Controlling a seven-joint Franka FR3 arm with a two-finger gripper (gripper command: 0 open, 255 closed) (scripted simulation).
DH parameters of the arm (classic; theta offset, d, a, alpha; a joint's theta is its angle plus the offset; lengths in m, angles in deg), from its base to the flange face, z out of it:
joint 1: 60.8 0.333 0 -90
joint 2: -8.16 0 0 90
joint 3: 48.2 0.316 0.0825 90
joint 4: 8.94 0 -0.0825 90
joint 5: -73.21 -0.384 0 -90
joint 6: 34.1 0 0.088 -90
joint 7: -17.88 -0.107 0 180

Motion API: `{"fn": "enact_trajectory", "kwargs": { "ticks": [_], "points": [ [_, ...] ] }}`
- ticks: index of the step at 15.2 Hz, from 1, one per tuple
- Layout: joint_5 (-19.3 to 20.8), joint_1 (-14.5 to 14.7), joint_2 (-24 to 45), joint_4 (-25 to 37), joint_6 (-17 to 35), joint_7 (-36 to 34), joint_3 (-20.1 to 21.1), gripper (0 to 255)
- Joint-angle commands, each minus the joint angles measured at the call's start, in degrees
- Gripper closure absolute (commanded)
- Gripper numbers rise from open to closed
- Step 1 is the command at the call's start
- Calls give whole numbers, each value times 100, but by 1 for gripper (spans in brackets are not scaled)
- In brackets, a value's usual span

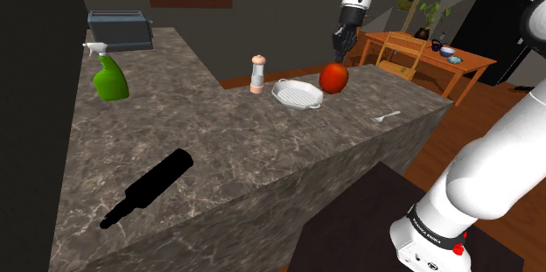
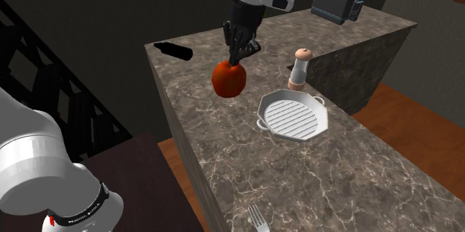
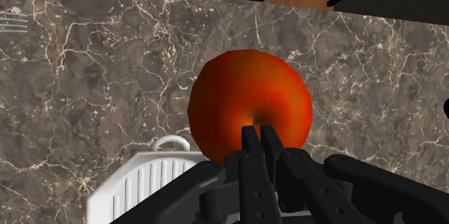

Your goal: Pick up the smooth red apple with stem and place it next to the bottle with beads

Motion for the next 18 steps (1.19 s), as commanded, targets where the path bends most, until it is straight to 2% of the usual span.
{"fn": "enact_trajectory", "kwargs": {
  "ticks": [1, 10, 18],
  "points": [
    [-32, 120, -93, -120, 74, -271, 149, 255],
    [-250, 673, -273, -378, 374, -1496, 872, 255],
    [-427, 1162, -31, -156, 616, -2554, 1490, 255]
  ]
}}
